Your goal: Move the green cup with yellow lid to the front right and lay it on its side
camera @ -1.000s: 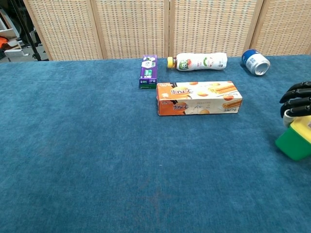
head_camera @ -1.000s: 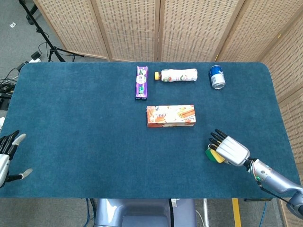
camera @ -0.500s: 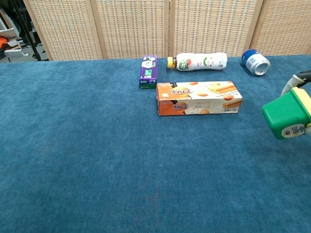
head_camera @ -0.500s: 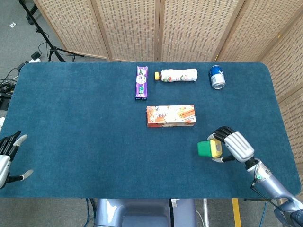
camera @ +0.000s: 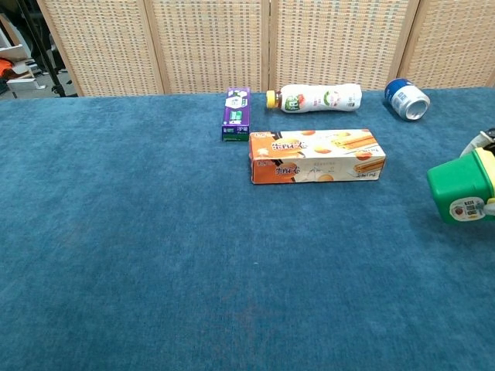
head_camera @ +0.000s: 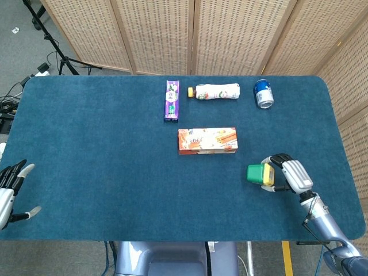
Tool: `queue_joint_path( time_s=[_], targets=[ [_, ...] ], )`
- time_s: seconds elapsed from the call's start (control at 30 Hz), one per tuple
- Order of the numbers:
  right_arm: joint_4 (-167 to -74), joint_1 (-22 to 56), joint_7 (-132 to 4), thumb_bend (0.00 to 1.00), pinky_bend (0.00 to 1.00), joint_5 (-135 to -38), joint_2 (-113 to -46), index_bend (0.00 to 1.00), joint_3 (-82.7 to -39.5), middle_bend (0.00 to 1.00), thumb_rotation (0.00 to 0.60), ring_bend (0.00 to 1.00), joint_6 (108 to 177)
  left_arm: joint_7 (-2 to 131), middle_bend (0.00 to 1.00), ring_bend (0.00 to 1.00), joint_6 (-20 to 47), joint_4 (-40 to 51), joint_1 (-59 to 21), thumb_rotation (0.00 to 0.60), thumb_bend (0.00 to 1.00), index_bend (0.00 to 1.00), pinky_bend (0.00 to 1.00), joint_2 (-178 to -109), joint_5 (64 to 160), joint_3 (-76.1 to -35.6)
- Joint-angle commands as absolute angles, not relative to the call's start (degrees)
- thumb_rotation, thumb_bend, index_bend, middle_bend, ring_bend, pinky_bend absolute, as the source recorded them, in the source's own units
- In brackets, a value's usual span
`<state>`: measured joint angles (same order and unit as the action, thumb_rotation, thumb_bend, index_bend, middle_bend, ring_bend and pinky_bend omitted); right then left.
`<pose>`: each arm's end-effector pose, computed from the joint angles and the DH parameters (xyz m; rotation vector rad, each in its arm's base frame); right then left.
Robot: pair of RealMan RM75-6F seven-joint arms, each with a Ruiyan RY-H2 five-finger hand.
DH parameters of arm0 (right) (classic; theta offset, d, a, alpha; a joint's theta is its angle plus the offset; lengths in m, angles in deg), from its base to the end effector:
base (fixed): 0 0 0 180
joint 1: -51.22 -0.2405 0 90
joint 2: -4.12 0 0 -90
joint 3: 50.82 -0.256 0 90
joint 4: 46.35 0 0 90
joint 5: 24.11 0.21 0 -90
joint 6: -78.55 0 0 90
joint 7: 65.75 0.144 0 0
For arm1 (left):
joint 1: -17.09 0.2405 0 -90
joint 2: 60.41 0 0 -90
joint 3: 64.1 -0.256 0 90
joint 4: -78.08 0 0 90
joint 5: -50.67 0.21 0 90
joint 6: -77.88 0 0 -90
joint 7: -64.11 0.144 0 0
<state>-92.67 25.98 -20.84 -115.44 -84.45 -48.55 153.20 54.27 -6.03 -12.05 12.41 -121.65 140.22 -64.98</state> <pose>-0.3325 -0.3021 0.0641 1.6127 -1.1973 1.2311 -0.3219 0.1665 0.1646 -1.4437 -1.0129 -0.9347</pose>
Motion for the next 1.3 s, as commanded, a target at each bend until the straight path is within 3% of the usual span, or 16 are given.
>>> queue_joint_path(
  time_s=[0.03, 0.1, 0.17, 0.23, 0.33, 0.67, 0.8, 0.97, 1.13, 1.2, 1.3],
  targets=[
    [-91.1, 26.12, -19.75, 0.41, 0.22, -115.47, -85.3, 0.56, -48.33, 0.44, 0.6, 0.3, 152.2, 54.24, 0.0, 0.0, -6.05, -11.94, 12.42, 0.6, 0.0, 0.0, 0.0, -121.74, 140.12, -64.93],
    [-90.27, 26.13, -19.21, 0.37, 0.22, -115.84, -85.49, 0.53, -47.95, 0.39, 0.6, 0.3, 151.84, 54.16, 0.0, 0.0, -6.08, -11.9, 12.43, 0.6, 0.0, 0.0, 0.0, -121.76, 140.08, -64.9],
    [-89.25, 25.92, -17.97, 0.28, 0.22, -117.19, -85.14, 0.41, -46.69, 0.28, 0.6, 0.27, 151.24, 54.11, 0.0, 0.0, -6.14, -11.86, 12.44, 0.6, 0.0, 0.0, 0.0, -121.75, 140.07, -64.88],
    [-88.75, 25.68, -16.73, 0.15, 0.22, -118.31, -84.24, 0.23, -45.6, 0.12, 0.6, 0.17, 150.8, 54.13, 0.0, 0.0, -6.05, -11.96, 12.4, 0.6, 0.0, 0.0, 0.0, -121.71, 140.07, -64.9],
    [-88.35, 25.6, -15.58, 0.1, 0.22, -119.01, -83.12, 0.16, -45.06, 0.03, 0.6, 0.1, 150.95, 54.22, 0.0, 0.0, -6.06, -12.03, 12.38, 0.6, 0.0, 0.0, 0.0, -121.71, 140.13, -64.92],
    [-91.01, 26.51, -15.32, 0.09, 0.21, -120.38, -78.25, 0.12, -44.68, 0.0, 0.6, 0.05, 154.92, 53.86, 0.0, 0.0, -6.73, -12.1, 12.61, 0.6, 0.0, 0.0, 0.0, -121.55, 140.65, -65.07],
    [-94.56, 26.84, -16.86, 0.08, 0.15, -121.17, -75.42, 0.12, -44.91, 0.0, 0.6, 0.0, 157.76, 53.64, 0.0, 0.0, -7.09, -12.15, 12.76, 0.6, 0.0, 0.0, 0.0, -121.44, 140.81, -65.1],
    [-104.53, 26.29, -28.41, 0.0, 0.06, -122.2, -69.79, 0.12, -45.6, 0.01, 0.6, 0.0, 159.14, 53.32, 0.0, 0.0, -7.4, -12.05, 12.86, 0.6, 0.0, 0.0, 0.0, -121.36, 140.97, -65.1],
    [-121.4, 23.64, -48.21, 0.0, 0.06, -118.51, -63.75, 0.12, -47.37, 0.05, 0.6, 0.0, 150.61, 53.14, 0.0, 0.0, -7.68, -12.07, 12.96, 0.6, 0.0, 0.0, 0.0, -121.22, 141.31, -65.24],
    [-130.86, 22.03, -60.05, 0.0, 0.06, -112.41, -61.54, 0.12, -49.13, 0.05, 0.6, 0.0, 143.44, 52.66, 0.0, 0.0, -8.05, -11.97, 13.09, 0.6, 0.0, 0.0, 0.0, -121.11, 141.47, -65.24],
    [-137.44, 20.41, -72.16, 0.0, 0.06, -104.05, -60.61, 0.13, -50.87, 0.05, 0.6, 0.0, 136.99, 52.18, 0.0, 0.0, -8.16, -11.81, 13.13, 0.6, 0.0, 0.0, 0.0, -121.0, 141.39, -65.16]
  ],
)
